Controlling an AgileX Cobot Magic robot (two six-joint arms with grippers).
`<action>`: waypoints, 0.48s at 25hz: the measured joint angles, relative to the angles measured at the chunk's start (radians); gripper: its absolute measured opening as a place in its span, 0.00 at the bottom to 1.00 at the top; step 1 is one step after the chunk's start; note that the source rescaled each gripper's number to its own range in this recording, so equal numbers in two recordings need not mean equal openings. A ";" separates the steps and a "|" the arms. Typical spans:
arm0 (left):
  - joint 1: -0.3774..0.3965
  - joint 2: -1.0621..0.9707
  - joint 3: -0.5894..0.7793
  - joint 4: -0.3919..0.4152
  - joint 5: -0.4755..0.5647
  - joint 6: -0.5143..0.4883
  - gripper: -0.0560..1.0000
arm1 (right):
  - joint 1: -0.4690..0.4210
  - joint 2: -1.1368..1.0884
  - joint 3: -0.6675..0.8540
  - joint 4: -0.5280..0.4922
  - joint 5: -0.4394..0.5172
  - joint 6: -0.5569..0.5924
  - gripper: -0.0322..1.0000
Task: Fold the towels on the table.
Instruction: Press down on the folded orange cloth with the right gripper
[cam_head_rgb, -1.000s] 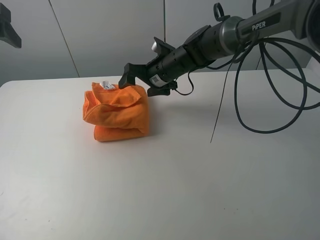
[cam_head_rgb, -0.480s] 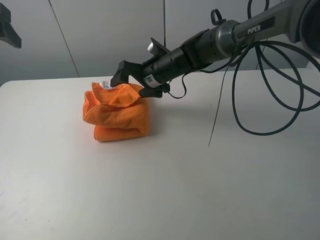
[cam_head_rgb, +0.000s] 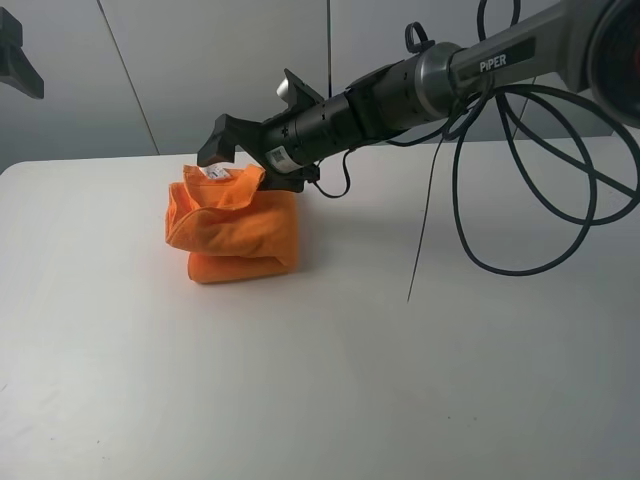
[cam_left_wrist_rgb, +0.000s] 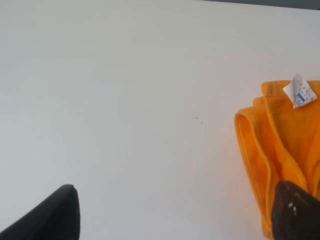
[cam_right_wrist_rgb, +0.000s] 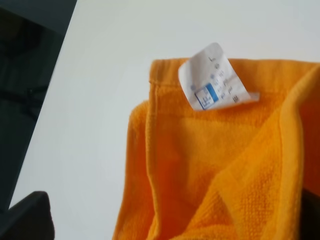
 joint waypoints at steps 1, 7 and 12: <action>0.000 0.000 0.000 -0.003 0.000 0.002 0.99 | 0.005 0.000 -0.007 0.011 -0.007 -0.003 1.00; 0.000 0.000 0.000 -0.011 0.000 0.009 0.99 | 0.043 0.002 -0.059 0.058 -0.047 -0.028 1.00; 0.000 0.000 0.000 -0.013 0.008 0.009 0.99 | 0.069 0.052 -0.123 0.063 -0.068 -0.014 1.00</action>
